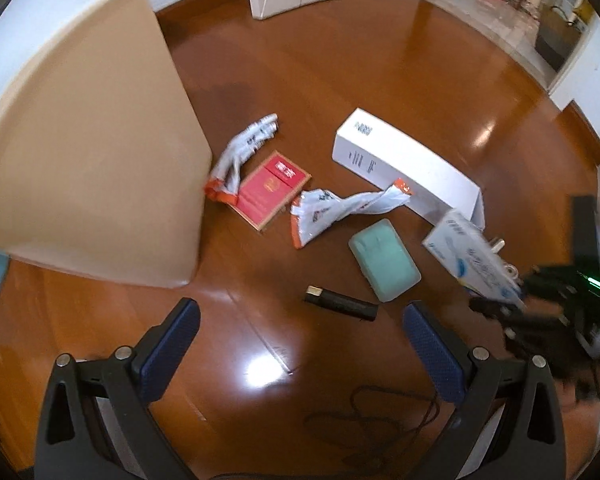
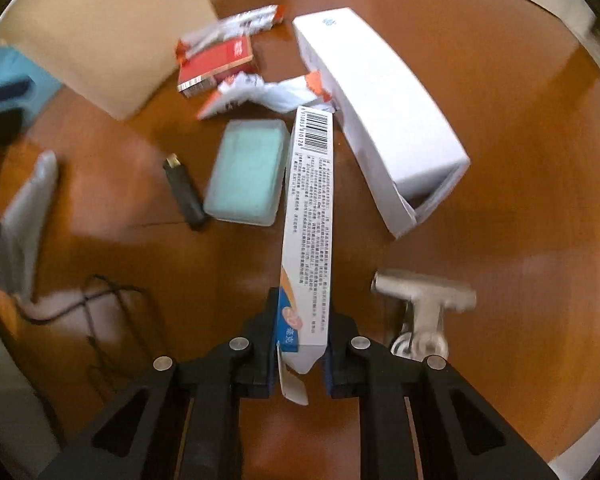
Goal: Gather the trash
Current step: 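Grasp the white-blue medicine box with the right tool while the left tool grasps the mint-green box, then drop the mint-green box from the left tool while the right tool carries the medicine box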
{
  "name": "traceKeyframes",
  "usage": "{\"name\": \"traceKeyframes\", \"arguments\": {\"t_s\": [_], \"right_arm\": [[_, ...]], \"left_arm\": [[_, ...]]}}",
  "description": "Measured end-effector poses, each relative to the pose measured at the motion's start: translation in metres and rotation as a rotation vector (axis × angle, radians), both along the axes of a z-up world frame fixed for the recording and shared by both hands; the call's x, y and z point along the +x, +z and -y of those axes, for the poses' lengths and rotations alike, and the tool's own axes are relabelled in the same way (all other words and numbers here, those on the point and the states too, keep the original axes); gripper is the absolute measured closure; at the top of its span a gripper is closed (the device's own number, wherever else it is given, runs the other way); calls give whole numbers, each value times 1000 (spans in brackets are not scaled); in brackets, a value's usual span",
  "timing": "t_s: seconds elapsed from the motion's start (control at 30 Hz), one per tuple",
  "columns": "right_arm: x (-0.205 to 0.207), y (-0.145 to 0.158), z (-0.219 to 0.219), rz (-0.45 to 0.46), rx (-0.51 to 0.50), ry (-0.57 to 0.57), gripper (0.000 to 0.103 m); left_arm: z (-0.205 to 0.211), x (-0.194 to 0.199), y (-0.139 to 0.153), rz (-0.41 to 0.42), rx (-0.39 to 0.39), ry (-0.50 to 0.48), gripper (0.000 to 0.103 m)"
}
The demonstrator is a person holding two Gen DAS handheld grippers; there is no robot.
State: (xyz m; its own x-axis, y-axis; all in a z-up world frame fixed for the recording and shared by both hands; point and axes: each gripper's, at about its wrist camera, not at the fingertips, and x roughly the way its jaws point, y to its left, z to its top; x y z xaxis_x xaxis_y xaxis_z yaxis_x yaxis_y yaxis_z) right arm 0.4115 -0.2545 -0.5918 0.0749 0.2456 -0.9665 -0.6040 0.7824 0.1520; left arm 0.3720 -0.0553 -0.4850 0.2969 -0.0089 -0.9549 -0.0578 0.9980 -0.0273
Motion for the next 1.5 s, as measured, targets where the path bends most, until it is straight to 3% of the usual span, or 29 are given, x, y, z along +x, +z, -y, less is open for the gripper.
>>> {"name": "traceKeyframes", "arguments": {"t_s": [0.17, 0.3, 0.47, 0.6, 0.67, 0.7, 0.77, 0.9, 1.03, 1.13, 1.23, 1.3, 1.37, 1.43, 1.5], "right_arm": [[-14, 19, 39, 18, 149, -185, 86], [-19, 25, 76, 25, 218, -330, 86], [-26, 27, 96, 42, 276, -402, 86], [-27, 32, 108, 59, 297, -437, 86], [-28, 37, 112, 71, 307, -452, 86], [-28, 39, 112, 78, 311, -454, 86], [-28, 41, 111, 88, 312, -455, 86], [-29, 47, 110, 93, 289, -452, 86], [-35, 65, 108, 106, 264, -457, 86], [-38, 90, 103, 126, 236, -455, 86], [-46, 129, 96, 148, 226, -444, 86], [-50, 161, 88, 173, 226, -426, 86], [-51, 200, 73, 210, 236, -391, 86], [-51, 236, 52, 248, 240, -342, 86], [-48, 263, 31, 269, 249, -298, 86]], "left_arm": [[29, 32, -39, -65, -35, 52, 0], [52, 63, -82, -176, -44, 147, 0], [57, 81, -117, -247, -39, 274, 0], [55, 82, -141, -334, -38, 332, 4], [54, 80, -148, -337, -74, 335, 7], [56, 81, -147, -331, -69, 315, 15], [65, 84, -137, -290, -57, 249, 52], [67, 80, -132, -303, -206, 220, 52], [62, 71, -93, -209, -245, 180, 52], [51, 59, -38, -114, -292, 141, 52], [30, 42, 39, 13, -337, 94, 52], [-3, 29, 99, 114, -346, 89, 52], [-48, 34, 141, 187, -327, 114, 52], [-92, 34, 169, 235, -271, 163, 52], [-145, 42, 178, 240, -236, 259, 51]]}}
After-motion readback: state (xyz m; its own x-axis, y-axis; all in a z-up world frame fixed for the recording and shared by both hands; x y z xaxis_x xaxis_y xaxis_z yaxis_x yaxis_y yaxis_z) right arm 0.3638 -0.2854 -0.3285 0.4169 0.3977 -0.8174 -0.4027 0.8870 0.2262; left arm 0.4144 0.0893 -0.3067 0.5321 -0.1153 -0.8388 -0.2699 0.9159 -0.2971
